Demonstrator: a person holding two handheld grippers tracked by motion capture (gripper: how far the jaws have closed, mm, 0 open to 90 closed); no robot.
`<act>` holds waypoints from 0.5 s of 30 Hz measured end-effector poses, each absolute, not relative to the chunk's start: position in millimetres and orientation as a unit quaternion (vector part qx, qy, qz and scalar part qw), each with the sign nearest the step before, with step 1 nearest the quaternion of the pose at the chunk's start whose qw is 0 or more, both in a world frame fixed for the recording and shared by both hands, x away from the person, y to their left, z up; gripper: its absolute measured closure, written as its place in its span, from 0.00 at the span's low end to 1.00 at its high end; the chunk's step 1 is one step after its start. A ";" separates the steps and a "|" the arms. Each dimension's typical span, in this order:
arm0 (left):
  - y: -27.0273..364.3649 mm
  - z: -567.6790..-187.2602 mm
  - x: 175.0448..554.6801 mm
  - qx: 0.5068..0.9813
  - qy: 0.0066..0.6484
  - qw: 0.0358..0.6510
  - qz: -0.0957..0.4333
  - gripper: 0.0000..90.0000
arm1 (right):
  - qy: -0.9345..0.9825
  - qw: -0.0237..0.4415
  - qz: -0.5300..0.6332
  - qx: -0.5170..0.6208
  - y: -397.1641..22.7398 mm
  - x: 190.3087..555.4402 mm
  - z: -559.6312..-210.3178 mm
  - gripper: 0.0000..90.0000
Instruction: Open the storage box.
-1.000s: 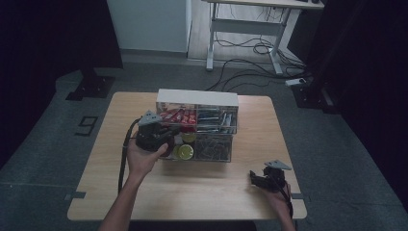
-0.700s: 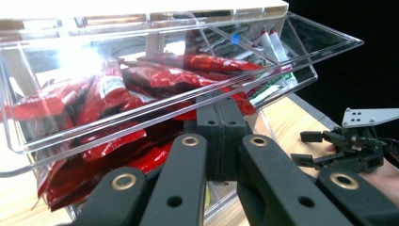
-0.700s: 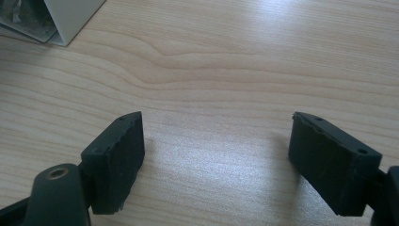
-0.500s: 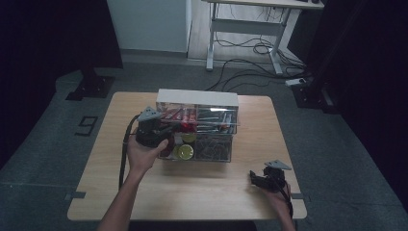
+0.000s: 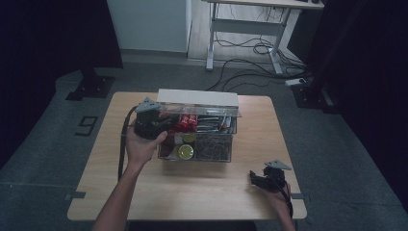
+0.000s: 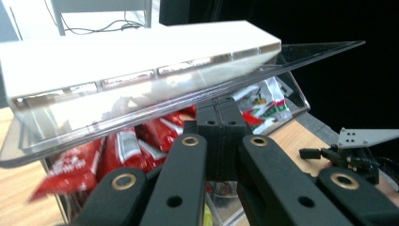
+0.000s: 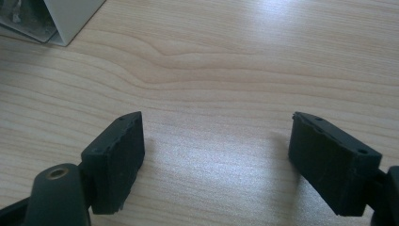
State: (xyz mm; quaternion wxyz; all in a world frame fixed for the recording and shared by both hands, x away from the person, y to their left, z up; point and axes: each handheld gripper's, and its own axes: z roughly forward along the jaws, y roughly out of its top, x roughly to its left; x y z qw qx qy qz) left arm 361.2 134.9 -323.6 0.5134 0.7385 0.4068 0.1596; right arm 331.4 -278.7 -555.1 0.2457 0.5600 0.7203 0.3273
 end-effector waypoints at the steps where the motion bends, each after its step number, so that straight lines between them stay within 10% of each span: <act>1: 134.8 -322.1 361.8 0.738 0.407 0.513 0.161 1.00 | 0.720 0.246 0.327 0.560 -278.7 331.4 -555.1 0.21; 15: 135.2 -312.5 369.0 0.731 0.409 0.521 0.165 1.00 | 0.720 0.246 0.327 0.560 -278.7 331.5 -555.2 0.21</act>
